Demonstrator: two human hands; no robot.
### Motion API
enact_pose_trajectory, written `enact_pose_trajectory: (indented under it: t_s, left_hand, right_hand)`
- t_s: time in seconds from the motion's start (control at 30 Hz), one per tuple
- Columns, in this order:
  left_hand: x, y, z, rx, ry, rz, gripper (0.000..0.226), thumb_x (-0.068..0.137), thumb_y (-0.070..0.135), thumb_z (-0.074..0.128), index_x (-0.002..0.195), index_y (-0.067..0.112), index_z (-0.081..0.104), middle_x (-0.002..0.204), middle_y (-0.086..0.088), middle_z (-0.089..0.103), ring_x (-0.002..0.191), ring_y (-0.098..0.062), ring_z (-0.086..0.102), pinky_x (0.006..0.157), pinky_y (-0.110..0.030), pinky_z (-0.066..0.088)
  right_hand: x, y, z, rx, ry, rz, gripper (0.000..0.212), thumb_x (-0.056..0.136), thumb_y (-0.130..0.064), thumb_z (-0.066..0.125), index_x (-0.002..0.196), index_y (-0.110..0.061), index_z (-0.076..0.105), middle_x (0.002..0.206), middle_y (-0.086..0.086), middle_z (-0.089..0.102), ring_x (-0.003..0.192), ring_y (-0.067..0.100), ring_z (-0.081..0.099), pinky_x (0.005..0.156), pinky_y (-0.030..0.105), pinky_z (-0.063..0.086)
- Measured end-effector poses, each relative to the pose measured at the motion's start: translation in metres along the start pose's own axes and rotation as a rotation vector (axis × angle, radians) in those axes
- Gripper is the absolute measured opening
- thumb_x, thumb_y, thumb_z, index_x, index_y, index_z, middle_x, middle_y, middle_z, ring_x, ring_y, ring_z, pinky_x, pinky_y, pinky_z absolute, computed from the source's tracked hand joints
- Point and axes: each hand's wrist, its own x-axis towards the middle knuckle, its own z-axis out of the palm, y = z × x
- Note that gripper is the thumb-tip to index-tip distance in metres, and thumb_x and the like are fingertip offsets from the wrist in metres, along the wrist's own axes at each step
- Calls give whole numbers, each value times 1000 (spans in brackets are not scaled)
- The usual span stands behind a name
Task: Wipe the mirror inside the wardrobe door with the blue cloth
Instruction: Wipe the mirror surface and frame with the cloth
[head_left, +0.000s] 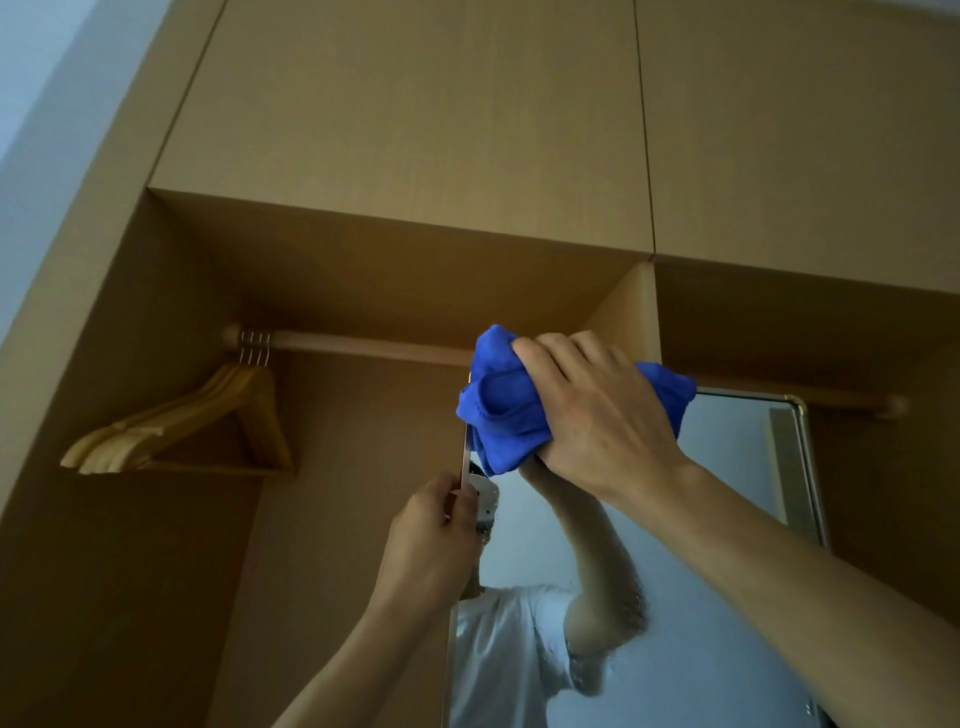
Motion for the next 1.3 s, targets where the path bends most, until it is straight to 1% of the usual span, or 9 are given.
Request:
enact_pose_trajectory:
  t_s: [0.13, 0.33, 0.47, 0.6, 0.87, 1.0, 1.07, 1.2, 1.3]
  left_hand:
    - [-1, -2, 3, 12, 15, 10, 34, 105, 22, 47, 71, 23, 51, 58, 10, 55, 46, 2, 51, 45, -11, 34]
    - [1, -4, 3, 42, -3, 29, 31, 106, 23, 46, 76, 25, 52, 61, 10, 54, 51, -3, 50, 50, -17, 35]
    - [0, -5, 2, 12, -26, 38, 23, 106, 23, 46, 86, 28, 56, 64, 12, 54, 49, 5, 52, 47, -8, 35]
    - [0, -6, -1, -71, -38, 42, 23, 105, 18, 49, 85, 23, 58, 57, 14, 56, 46, 5, 54, 45, -7, 35]
    - [1, -14, -6, -123, -99, 33, 28, 105, 7, 47, 108, 22, 70, 82, 11, 74, 72, 2, 67, 60, -11, 47]
    - [0, -12, -5, -114, -102, 43, 29, 106, 10, 47, 88, 20, 67, 59, 20, 64, 54, 3, 55, 54, -8, 39]
    - [-1, -12, -7, -94, -111, 65, 27, 107, 11, 45, 96, 20, 68, 54, 26, 59, 51, 7, 54, 51, -7, 38]
    - [-3, -10, -11, -109, -142, 52, 26, 107, 14, 45, 110, 20, 70, 62, 21, 63, 58, 6, 58, 55, -8, 42]
    - [-3, -15, -12, -130, -144, 39, 28, 107, 16, 45, 110, 25, 71, 79, 9, 72, 70, -3, 65, 66, -21, 53]
  right_hand:
    - [-2, -1, 9, 60, 91, 38, 50, 81, -56, 64, 115, -18, 59, 109, -3, 62, 97, 24, 56, 84, 42, 47]
    - [-6, -5, 14, 80, 151, 51, 56, 83, -71, 51, 104, -19, 61, 102, -3, 63, 95, 23, 55, 84, 42, 46]
    - [-10, -3, 16, 149, 142, -1, 40, 89, -58, 48, 99, -21, 61, 101, -5, 63, 95, 22, 54, 84, 42, 45]
    - [-31, -2, 21, 189, 138, -94, 35, 84, -44, 56, 111, -22, 60, 110, -4, 64, 102, 23, 56, 90, 43, 46]
    - [-76, -14, 26, 84, 69, -191, 65, 72, -38, 82, 128, -20, 53, 118, -1, 67, 103, 22, 61, 91, 42, 51]
    - [-45, -15, 17, 41, 63, -150, 59, 75, -23, 75, 130, -18, 53, 108, 2, 64, 92, 26, 59, 77, 42, 51]
    - [-21, -12, 11, 31, 64, -94, 54, 79, -22, 72, 130, -19, 54, 107, 2, 62, 92, 25, 56, 78, 41, 48]
    - [12, 1, 4, 33, 54, -2, 49, 87, -20, 62, 134, -22, 49, 111, 2, 58, 95, 24, 51, 79, 42, 48]
    - [1, -1, 5, 62, 59, -16, 45, 87, -20, 62, 132, -21, 52, 111, 1, 60, 94, 24, 52, 79, 43, 47]
